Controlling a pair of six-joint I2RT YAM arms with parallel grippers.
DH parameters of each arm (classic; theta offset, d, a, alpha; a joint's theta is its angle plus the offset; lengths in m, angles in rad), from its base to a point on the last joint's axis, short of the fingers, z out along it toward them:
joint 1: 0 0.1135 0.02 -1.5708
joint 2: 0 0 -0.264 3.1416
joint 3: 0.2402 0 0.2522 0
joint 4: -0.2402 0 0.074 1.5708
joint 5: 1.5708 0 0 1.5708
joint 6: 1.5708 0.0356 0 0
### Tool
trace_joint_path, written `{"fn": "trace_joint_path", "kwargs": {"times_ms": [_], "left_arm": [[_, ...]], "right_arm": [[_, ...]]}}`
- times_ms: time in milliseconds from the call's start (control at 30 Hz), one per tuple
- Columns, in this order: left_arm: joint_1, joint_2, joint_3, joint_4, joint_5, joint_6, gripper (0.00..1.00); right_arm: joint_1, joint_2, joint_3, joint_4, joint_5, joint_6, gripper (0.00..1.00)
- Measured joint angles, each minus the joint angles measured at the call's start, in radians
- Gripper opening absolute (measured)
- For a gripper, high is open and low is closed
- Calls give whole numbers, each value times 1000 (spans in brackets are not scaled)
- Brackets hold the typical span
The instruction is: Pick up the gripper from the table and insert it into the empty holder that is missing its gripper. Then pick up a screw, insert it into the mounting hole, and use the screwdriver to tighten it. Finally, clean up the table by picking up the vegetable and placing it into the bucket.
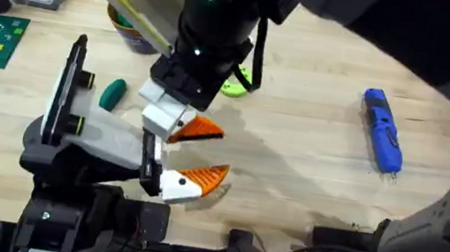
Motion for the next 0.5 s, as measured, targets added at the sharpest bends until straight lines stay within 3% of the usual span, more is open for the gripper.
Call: {"fn": "trace_joint_path", "kwargs": {"times_ms": [267, 433, 500], "left_arm": [[0, 0, 0, 0, 0, -2, 323], [0, 0, 0, 0, 1, -1, 22], [0, 0, 0, 0, 1, -1, 5]], "right_arm": [[0, 0, 0, 0, 0, 0, 978], [0, 0, 0, 0, 0, 0, 978], [0, 0, 0, 0, 0, 0, 978]]}}
